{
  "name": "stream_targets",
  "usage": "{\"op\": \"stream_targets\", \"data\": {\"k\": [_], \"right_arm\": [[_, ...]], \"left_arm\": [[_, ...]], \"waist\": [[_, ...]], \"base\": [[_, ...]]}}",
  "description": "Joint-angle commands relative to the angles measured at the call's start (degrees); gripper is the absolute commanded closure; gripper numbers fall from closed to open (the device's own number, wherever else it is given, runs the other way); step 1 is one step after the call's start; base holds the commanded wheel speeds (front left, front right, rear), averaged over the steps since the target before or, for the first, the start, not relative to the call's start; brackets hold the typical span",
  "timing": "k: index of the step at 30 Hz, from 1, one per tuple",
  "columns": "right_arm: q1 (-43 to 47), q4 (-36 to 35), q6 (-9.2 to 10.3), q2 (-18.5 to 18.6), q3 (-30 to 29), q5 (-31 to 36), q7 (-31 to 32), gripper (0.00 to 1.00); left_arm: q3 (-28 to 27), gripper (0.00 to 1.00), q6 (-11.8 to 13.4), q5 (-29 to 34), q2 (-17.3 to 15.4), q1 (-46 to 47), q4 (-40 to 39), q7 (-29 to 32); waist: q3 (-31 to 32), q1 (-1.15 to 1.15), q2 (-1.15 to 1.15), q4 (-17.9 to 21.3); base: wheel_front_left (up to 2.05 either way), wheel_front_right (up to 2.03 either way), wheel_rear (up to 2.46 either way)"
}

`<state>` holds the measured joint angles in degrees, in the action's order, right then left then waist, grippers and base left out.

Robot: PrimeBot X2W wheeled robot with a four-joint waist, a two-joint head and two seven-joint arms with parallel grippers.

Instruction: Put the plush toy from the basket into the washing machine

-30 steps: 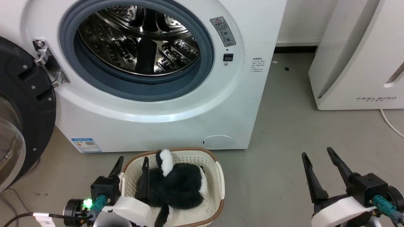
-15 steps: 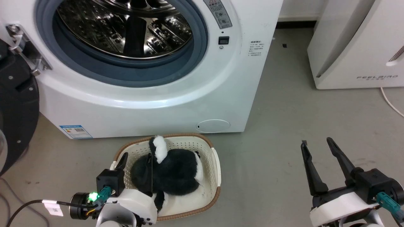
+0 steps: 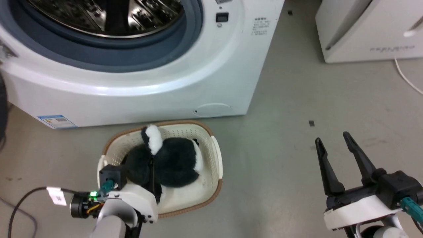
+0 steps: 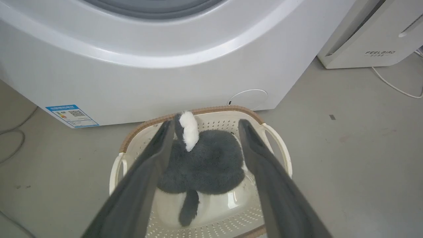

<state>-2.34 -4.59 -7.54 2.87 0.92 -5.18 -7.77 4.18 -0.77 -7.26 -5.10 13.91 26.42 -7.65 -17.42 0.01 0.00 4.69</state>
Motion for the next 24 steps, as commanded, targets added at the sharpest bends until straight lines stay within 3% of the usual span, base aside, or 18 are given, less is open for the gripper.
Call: {"op": "stream_targets", "data": {"k": [1,24], "right_arm": [[-1.3,-0.6,0.03,0.0,0.2,-0.5,-0.7,0.00],[-5.5,-3.7,0.04,0.0,1.8,-6.4,-3.4,0.00]], "left_arm": [[0.0,0.00,-0.4,-0.4,-0.7,1.8,1.5,-0.6],[0.7,0.00,-1.2,-3.8,-9.5,20.7,24.0,-0.5]], "waist": [[-1.6,-0.01,0.00,0.9],[-17.2,-0.01,0.00,8.0]], "base": [[0.00,0.00,0.00],[0.00,0.00,0.00]]}}
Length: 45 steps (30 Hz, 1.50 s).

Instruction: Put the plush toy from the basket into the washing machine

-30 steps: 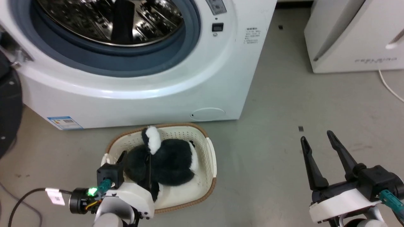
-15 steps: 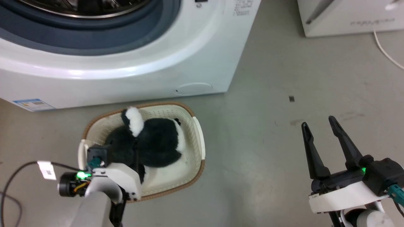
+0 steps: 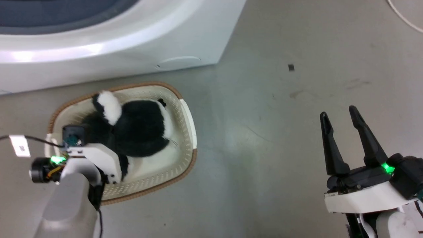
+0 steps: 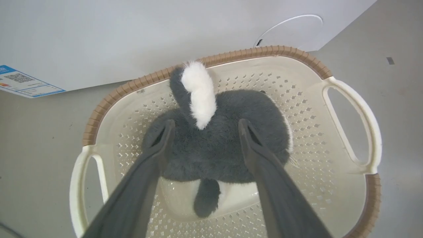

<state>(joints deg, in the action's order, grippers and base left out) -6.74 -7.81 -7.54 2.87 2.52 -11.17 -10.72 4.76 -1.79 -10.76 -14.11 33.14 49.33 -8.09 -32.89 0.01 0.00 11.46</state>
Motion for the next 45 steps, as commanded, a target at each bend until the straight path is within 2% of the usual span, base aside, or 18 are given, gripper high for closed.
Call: {"op": "stream_targets", "data": {"k": [1,18,34,35,36,45], "right_arm": [[-1.3,-0.7,0.04,0.0,0.2,-0.7,-0.6,0.00],[-3.8,-2.7,0.05,0.0,1.5,-4.0,-2.5,0.00],[-5.7,-3.6,0.05,0.0,2.5,-5.7,-4.3,0.00],[-5.7,-3.6,0.05,0.0,2.4,-5.7,-4.3,0.00],[-5.8,-3.6,0.05,0.0,2.4,-5.6,-4.3,0.00],[-6.0,-2.5,0.05,0.0,2.4,-4.8,-4.3,0.00]], "left_arm": [[0.2,0.00,-0.3,-0.4,-0.9,2.4,1.9,0.0],[1.7,0.00,-0.7,-2.9,-6.2,15.4,13.9,1.8],[3.7,0.00,0.1,-5.4,-8.0,24.0,23.4,-2.6],[3.8,0.62,-0.2,-5.4,-7.9,24.1,23.4,-2.8],[4.0,1.00,-0.5,-5.5,-7.9,24.2,23.4,-3.0],[4.8,1.00,-1.8,-6.1,-6.5,22.3,23.8,-4.9]], "waist": [[-2.5,-0.01,0.00,1.5],[-12.6,-0.01,0.00,5.3],[-19.2,-0.01,0.00,6.9],[-19.2,-0.01,0.00,6.9],[-19.3,-0.01,0.00,6.8],[-16.1,-0.01,0.00,5.8]], "base": [[0.00,0.00,0.00],[0.00,0.00,0.00],[0.00,0.00,0.00],[0.00,0.00,0.00],[0.00,0.00,0.00],[0.00,0.00,0.00]]}}
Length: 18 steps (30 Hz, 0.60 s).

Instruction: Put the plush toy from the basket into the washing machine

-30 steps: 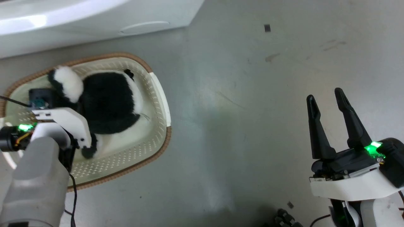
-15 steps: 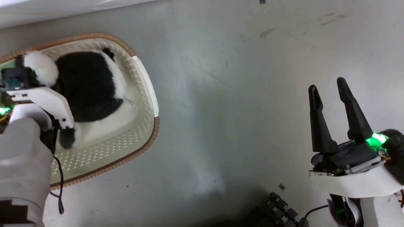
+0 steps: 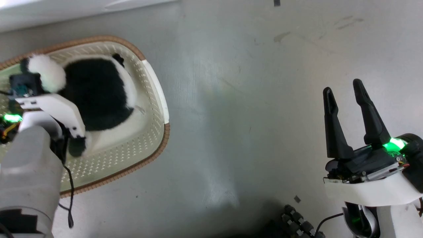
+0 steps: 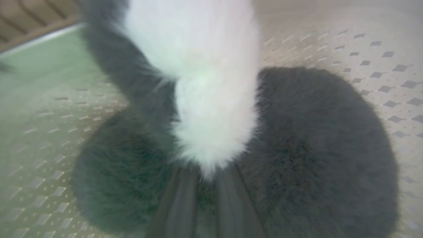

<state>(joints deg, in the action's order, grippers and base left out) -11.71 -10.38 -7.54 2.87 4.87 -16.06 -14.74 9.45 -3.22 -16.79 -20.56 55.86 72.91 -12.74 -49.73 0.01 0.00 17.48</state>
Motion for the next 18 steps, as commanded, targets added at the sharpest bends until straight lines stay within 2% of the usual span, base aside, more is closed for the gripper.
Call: {"op": "stream_targets", "data": {"k": [1,10,18], "right_arm": [[-1.0,0.1,0.05,0.0,-0.1,0.2,-0.3,0.00],[0.6,2.1,0.05,0.0,-0.8,1.9,-0.3,0.00],[3.8,3.6,0.05,0.0,-1.4,4.2,-0.3,0.00]], "left_arm": [[0.1,1.00,-0.5,-0.2,0.2,-0.9,0.2,-0.5],[0.2,1.00,-1.7,-1.4,3.8,-7.6,-1.7,-2.2],[-0.7,1.00,-2.0,-0.8,6.7,-18.2,-14.1,-2.2]], "waist": [[1.5,-0.01,0.00,-0.3],[11.4,-0.01,0.00,-1.9],[20.8,-0.01,0.00,-4.7]], "base": [[0.00,0.00,0.00],[0.00,0.00,0.00],[0.00,0.00,0.00]]}}
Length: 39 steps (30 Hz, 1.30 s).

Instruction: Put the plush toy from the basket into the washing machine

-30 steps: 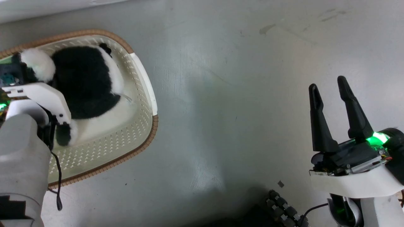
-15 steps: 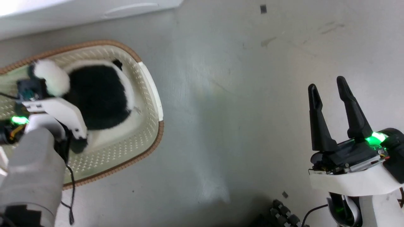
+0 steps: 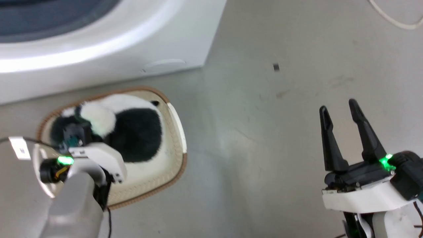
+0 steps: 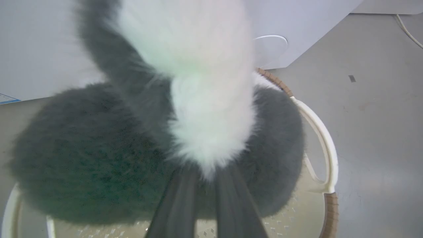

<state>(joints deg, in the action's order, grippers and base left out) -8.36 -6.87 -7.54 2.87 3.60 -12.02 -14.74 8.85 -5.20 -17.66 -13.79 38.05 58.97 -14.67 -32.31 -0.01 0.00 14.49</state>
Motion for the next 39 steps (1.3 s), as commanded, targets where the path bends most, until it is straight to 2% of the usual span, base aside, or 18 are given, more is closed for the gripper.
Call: {"op": "stream_targets", "data": {"k": [1,11,21,31,39], "right_arm": [[0.8,0.3,0.05,0.0,-0.3,0.4,-0.3,0.00],[4.2,1.2,0.05,0.0,-1.2,2.0,-0.3,0.00],[5.9,1.5,0.05,0.0,-1.8,2.5,-0.3,0.00],[5.3,0.3,0.05,0.0,-1.4,2.2,-0.3,0.00],[3.6,-1.7,0.05,0.0,-1.1,1.4,-0.3,0.00]], "left_arm": [[-0.3,1.00,0.0,0.3,0.2,-1.9,-2.0,-0.3],[-4.5,1.00,-0.5,2.6,4.3,-16.1,-21.1,-0.3],[-9.1,1.00,-1.4,5.7,8.1,-23.4,-39.7,-0.3],[-11.9,1.00,-2.1,6.7,9.1,-22.6,-52.2,-0.3],[-13.6,1.00,-2.2,6.1,5.9,-14.7,-57.9,-0.3]], "waist": [[4.4,0.01,0.00,-2.1],[13.1,0.01,0.00,-5.9],[16.3,0.01,0.00,-7.9],[14.7,0.01,0.00,-6.7],[8.4,0.01,0.00,-3.5]], "base": [[0.00,0.00,0.00],[0.00,0.00,0.00],[0.00,0.00,0.00],[0.00,0.00,0.00],[0.00,0.00,0.00]]}}
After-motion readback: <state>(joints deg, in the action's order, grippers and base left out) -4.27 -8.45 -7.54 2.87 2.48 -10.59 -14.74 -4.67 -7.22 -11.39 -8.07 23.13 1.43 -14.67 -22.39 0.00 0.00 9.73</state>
